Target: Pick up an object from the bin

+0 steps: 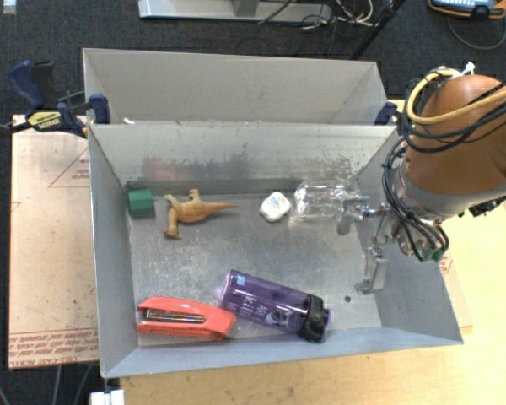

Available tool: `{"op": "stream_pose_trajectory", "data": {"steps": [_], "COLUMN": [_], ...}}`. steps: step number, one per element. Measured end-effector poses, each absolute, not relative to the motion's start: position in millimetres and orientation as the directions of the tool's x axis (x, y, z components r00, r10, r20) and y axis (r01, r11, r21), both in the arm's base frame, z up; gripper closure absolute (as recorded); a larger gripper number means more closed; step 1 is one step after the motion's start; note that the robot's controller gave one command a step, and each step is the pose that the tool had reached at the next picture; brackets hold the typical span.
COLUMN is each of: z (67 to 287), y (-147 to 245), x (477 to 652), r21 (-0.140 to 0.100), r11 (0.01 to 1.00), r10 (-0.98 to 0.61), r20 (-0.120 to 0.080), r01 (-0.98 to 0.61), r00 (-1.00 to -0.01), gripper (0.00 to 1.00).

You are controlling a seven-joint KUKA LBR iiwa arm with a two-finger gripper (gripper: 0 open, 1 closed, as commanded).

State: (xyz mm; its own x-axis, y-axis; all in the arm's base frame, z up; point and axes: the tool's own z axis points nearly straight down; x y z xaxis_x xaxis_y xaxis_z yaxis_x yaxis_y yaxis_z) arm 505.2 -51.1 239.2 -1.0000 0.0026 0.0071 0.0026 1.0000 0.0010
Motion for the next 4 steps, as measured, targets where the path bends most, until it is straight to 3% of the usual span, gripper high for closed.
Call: {"op": "stream_pose_trajectory", "data": {"steps": [1, 2, 3, 4], "z": [243.6, 229.5, 163.0, 107.9], "y": [-50.9, -36.8, -27.0, 15.4], "x": [506.5, 506.5, 496.0, 500.3], "r21": [0.0, -0.002, 0.001, -0.002], "r11": [1.0, 0.999, 0.994, 0.999], "r10": [0.001, -0.045, -0.11, -0.045], "r20": [-0.001, -0.005, -0.006, -0.003], "r01": [0.001, -0.045, -0.11, -0.045], "r00": [-1.0, -0.999, -0.994, -0.999], "gripper": [0.0, 0.0, 0.0, 0.0]}}
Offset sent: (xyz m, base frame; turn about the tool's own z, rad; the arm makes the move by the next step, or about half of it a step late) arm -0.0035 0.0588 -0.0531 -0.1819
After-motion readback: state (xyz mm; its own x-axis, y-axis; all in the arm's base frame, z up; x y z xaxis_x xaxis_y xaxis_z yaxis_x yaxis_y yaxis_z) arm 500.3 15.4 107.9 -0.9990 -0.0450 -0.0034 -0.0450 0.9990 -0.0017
